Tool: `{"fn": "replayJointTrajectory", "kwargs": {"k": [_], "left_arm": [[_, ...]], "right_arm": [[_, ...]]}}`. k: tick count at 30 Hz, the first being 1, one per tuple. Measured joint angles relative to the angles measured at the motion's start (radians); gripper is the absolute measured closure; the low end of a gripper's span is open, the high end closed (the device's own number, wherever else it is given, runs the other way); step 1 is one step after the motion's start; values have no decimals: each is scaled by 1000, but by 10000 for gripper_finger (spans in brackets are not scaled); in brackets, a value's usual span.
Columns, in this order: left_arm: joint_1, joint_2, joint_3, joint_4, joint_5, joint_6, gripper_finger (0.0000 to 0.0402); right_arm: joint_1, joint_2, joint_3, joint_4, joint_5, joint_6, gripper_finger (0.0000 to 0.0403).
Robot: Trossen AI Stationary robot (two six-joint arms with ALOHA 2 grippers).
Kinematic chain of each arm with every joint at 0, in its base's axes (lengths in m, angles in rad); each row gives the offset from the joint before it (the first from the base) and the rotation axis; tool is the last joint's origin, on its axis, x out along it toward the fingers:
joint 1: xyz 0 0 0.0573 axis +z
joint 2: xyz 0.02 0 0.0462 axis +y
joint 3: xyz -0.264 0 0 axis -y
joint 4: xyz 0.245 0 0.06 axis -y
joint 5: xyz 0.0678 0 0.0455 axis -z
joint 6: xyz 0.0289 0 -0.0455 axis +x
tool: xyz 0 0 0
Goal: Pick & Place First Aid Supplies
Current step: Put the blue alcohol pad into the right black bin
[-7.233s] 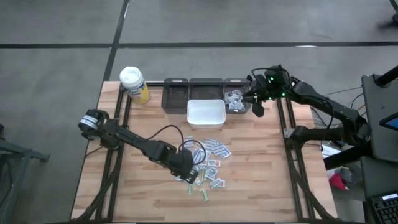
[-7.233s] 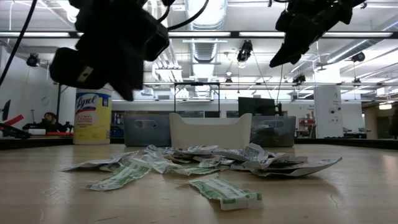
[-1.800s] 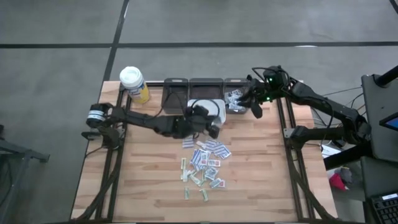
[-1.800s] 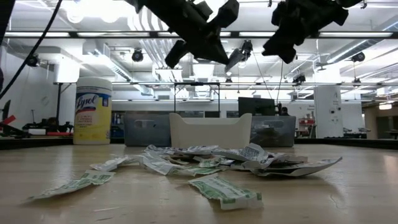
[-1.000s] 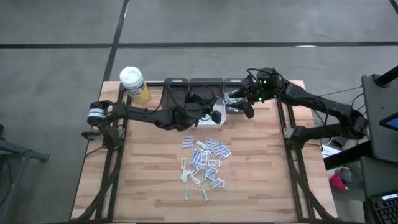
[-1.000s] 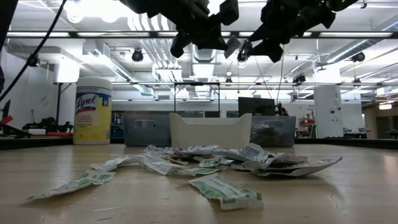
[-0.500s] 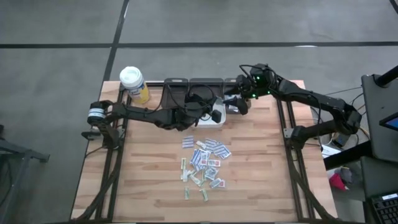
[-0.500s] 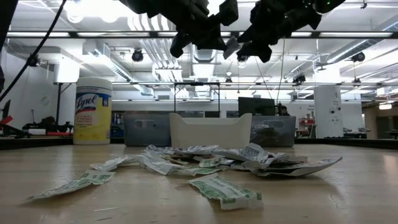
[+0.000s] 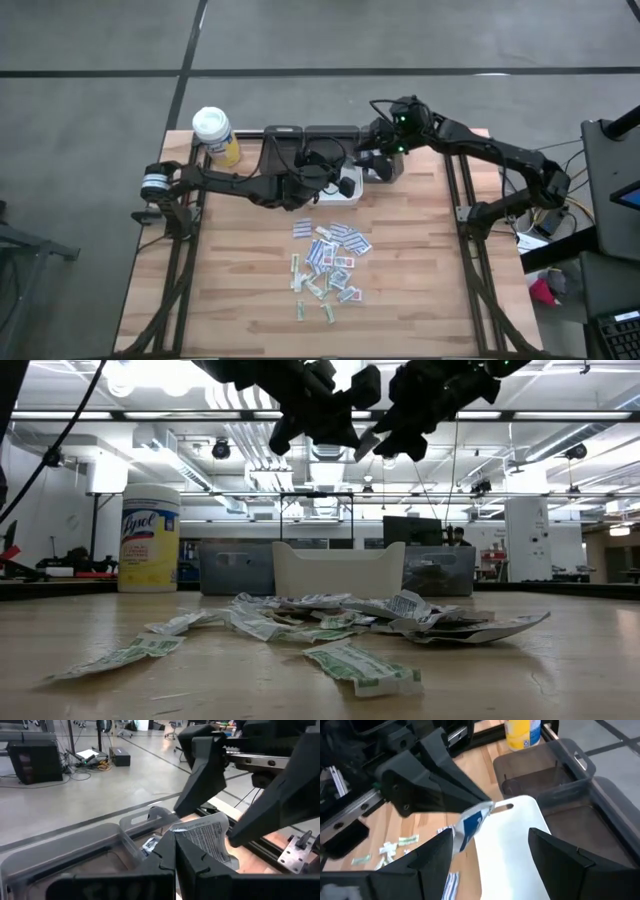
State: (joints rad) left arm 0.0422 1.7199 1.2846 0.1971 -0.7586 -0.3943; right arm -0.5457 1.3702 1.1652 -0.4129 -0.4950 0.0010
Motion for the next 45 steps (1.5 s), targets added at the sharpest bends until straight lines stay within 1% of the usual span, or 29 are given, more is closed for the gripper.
{"fn": "replayJointTrajectory", "kwargs": {"k": [5,12,19,20,24,30,33,38,40,42,45], "left_arm": [[1,0,0,3,0,0,401],[2,0,0,13,-2,-2,401],[2,0,0,58,0,-3,401],[2,0,0,60,0,-3,401],[0,0,0,78,2,-3,401],[-12,0,0,97,11,-5,401],[-19,0,0,101,11,-6,401],[-20,0,0,127,16,-3,401],[-28,0,0,125,30,-1,401],[-44,-1,0,99,34,4,401],[-70,-5,0,23,39,0,401]], "right_arm": [[0,-2,26,-56,-1,-11,152],[4,-2,25,-40,-2,-4,144],[11,-2,24,13,-2,25,142],[11,-2,24,12,4,26,143],[11,-1,23,13,82,20,145],[11,-1,23,9,133,19,145],[11,-1,22,5,137,19,155],[11,-1,22,-1,138,22,188],[11,-3,22,-17,113,22,202],[11,-12,22,-60,99,8,213],[11,-27,22,-150,97,-57,224]]}}
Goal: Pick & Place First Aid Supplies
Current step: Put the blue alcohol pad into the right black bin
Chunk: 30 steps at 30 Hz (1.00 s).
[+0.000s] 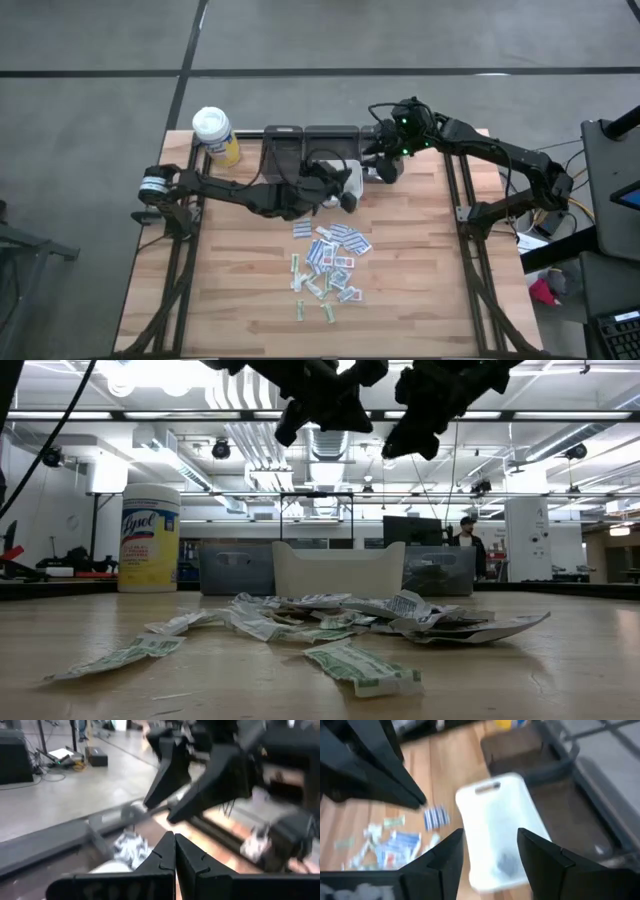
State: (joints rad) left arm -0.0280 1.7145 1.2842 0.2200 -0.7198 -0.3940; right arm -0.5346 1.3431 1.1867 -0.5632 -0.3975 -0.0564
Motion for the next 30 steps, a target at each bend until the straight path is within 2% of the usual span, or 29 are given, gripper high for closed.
{"fn": "replayJointTrajectory", "kwargs": {"k": [3,7,10,16,19,24,30], "left_arm": [[-16,-14,0,-116,0,-17,401],[-21,-68,-4,-336,-4,-126,401],[-22,-129,-51,-408,-2,-183,402],[-17,-328,-232,-402,-4,-234,402],[-12,-430,-343,-362,-3,-234,402],[7,-602,-505,-317,-3,-232,402],[14,-801,-658,-236,-3,-187,402]], "right_arm": [[0,-9,-4,-65,0,-62,229],[3,-1,-5,-88,-1,-127,233],[15,28,-7,-88,0,-191,234],[34,115,-1,-74,4,-293,228],[33,189,48,-69,20,-304,224],[40,360,201,-141,78,-314,219],[39,565,427,-352,95,-330,220]]}}
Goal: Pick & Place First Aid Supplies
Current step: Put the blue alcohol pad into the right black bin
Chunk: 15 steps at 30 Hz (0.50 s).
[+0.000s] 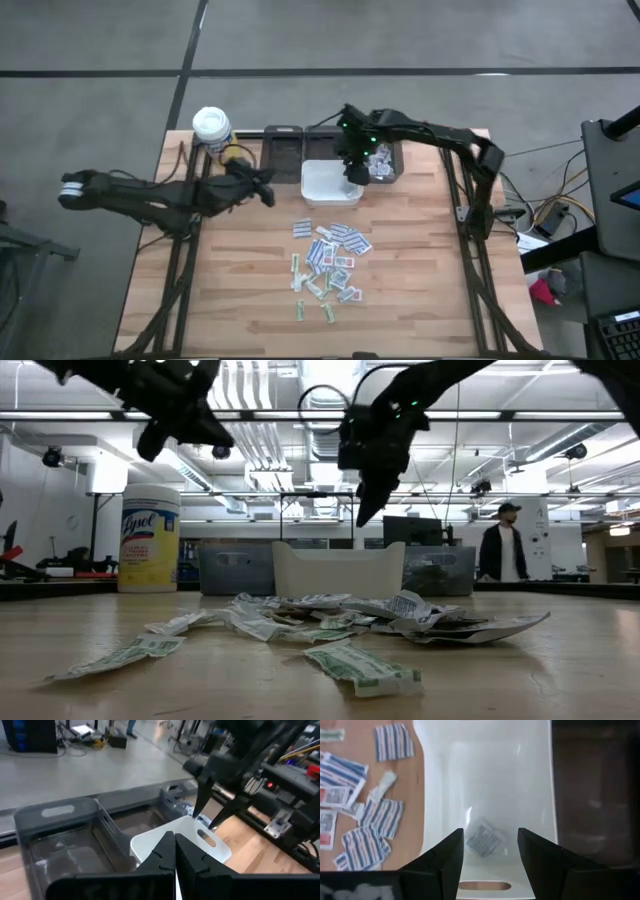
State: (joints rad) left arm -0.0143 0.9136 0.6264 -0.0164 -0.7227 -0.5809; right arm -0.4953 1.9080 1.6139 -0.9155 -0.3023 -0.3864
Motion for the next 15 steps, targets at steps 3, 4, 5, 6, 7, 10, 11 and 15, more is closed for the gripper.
{"fn": "replayJointTrajectory", "kwargs": {"k": [3,4,5,6,7,10,11,15], "left_arm": [[1,-84,-52,-1,0,25,402],[1,-111,-67,1,0,35,402],[1,-136,-81,2,0,45,402],[1,-158,-95,2,-1,53,402],[1,-180,-108,2,0,59,402],[1,-232,-143,1,-1,60,402],[1,-245,-152,2,-1,60,402],[1,-277,-177,0,0,59,402]], "right_arm": [[2,86,82,-97,18,-2,223],[4,112,106,-130,23,-2,223],[5,137,127,-159,26,-2,222],[5,162,146,-186,26,-2,221],[7,183,162,-211,26,-2,221],[11,238,204,-261,33,18,219],[13,252,219,-273,38,28,218],[25,288,269,-292,45,50,218]]}}
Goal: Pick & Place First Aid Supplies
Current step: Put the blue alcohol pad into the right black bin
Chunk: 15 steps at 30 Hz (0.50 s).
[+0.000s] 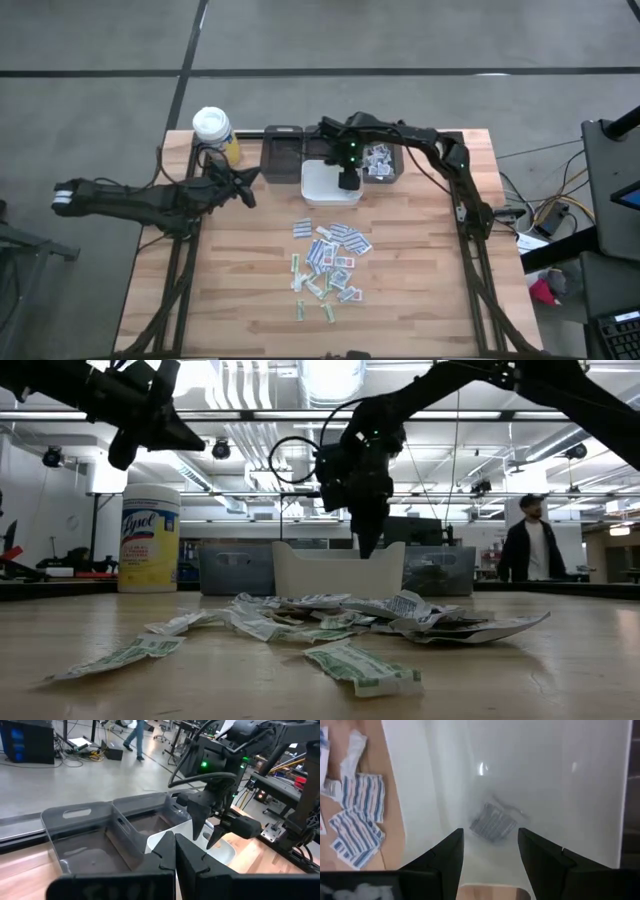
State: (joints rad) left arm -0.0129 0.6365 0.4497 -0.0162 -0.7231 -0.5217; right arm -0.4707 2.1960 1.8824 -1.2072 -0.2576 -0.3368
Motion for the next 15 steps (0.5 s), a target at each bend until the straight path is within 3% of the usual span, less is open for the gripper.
{"fn": "replayJointTrajectory", "kwargs": {"k": [4,8,15], "left_arm": [[0,-7,-11,3,0,2,402],[0,-7,-15,0,1,13,402],[0,-6,-15,-1,2,42,402]], "right_arm": [[23,9,28,6,10,-5,218],[42,24,27,11,100,-31,218],[50,63,26,27,128,-30,218]]}}
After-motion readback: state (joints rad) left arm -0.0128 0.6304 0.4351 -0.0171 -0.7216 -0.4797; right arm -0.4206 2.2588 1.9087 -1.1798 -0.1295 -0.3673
